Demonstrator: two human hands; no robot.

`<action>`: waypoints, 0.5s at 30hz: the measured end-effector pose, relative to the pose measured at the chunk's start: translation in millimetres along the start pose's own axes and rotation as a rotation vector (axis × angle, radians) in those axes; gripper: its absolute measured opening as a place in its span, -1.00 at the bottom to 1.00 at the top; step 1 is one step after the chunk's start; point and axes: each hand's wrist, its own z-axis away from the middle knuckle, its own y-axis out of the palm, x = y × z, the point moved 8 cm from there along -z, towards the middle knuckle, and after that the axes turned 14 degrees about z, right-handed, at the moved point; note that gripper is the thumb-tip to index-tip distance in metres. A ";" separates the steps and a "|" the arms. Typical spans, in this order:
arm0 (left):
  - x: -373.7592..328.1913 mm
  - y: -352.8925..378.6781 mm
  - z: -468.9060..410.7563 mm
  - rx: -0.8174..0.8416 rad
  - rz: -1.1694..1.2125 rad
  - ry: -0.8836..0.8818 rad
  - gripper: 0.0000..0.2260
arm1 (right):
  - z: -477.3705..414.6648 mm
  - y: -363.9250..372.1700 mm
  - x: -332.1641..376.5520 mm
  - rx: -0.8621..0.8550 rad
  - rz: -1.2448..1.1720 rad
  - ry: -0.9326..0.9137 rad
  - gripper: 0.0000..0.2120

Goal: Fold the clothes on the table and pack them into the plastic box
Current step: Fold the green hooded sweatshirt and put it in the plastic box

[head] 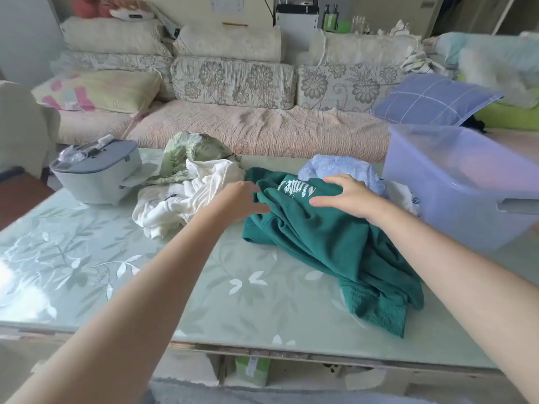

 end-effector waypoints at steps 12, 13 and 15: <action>40.8 63.3 -3.8 0.089 0.526 -0.284 -0.42 | -2.9 42.7 -16.2 -0.001 0.331 0.041 -0.33; 41.5 67.2 -4.9 0.073 0.584 -0.310 -0.40 | -2.3 45.2 -11.7 -0.008 0.274 0.031 -0.46; 43.3 75.0 -6.8 0.055 0.659 -0.354 -0.38 | 0.8 52.9 -1.7 -0.014 0.149 0.012 -0.67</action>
